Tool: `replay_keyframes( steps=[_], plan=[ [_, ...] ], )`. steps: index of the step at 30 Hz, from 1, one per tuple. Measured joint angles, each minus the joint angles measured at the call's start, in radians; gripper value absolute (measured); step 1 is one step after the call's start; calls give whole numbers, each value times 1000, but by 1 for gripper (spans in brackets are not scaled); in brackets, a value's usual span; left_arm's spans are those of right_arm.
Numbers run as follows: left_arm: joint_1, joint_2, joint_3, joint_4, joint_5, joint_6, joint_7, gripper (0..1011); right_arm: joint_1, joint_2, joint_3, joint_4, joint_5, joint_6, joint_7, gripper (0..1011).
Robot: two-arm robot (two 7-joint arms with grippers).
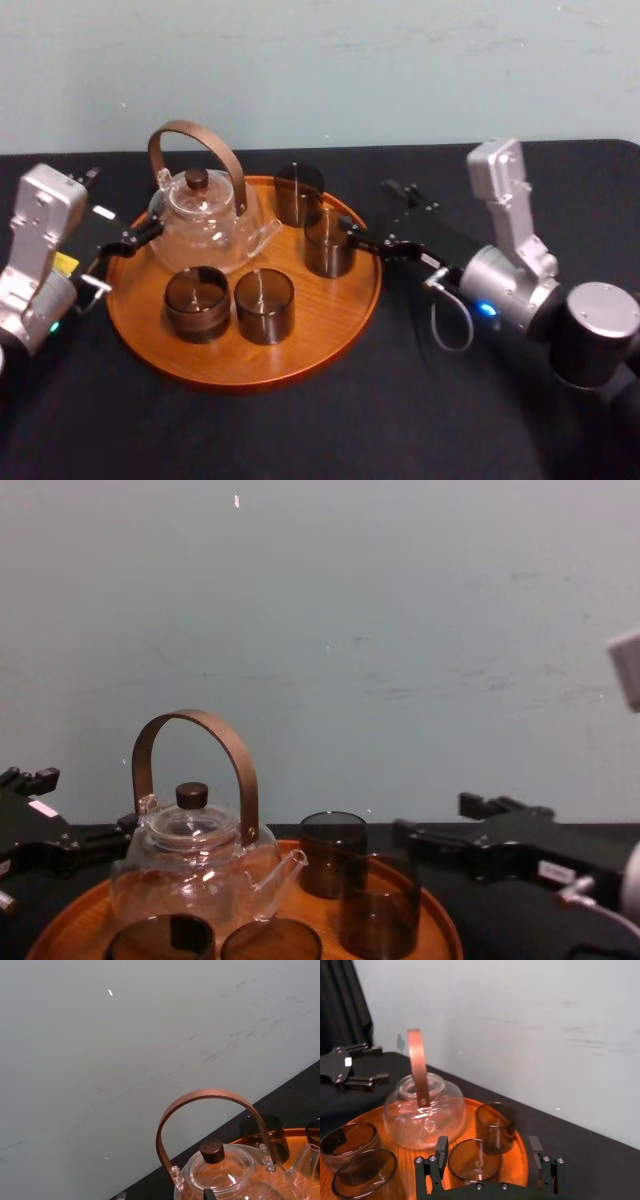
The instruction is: Pick up the glass from the table and place it on the tray.
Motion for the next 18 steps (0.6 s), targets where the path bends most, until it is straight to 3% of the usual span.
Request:
replay_keyframes(
  steps=[8,18],
  plan=[
    [0,0,0,0,0,0,0,1001,-80,44,67,-92,24,-11,-55,1003],
    [0,0,0,0,0,0,0,1001,-121,57,145,-99,27,-25,-122,1002]
  ],
)
